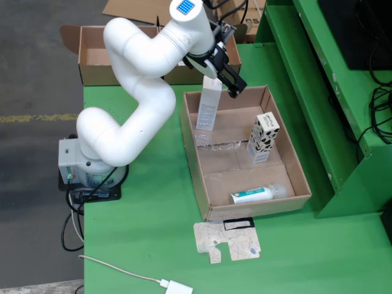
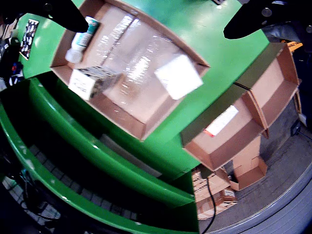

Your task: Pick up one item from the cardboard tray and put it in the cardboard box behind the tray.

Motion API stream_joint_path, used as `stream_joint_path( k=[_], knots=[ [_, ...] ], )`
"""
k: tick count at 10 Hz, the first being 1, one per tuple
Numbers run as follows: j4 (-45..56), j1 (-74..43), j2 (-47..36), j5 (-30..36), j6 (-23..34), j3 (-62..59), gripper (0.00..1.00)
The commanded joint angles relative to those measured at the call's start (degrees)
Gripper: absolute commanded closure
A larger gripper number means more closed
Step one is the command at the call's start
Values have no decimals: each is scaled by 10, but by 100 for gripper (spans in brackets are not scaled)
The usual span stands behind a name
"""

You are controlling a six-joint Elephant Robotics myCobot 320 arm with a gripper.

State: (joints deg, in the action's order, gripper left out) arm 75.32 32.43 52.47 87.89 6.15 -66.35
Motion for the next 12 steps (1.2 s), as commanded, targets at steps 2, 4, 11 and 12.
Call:
stream_joint_path(
  k=[2, 4, 11, 12],
  knots=[
    [-34, -329, -3, 38, 94, 11, 0],
    [-33, -407, 12, 74, 140, -2, 0],
    [-36, -485, 31, 115, 195, -5, 0],
    [-36, -485, 31, 115, 195, -5, 0]
  ],
)
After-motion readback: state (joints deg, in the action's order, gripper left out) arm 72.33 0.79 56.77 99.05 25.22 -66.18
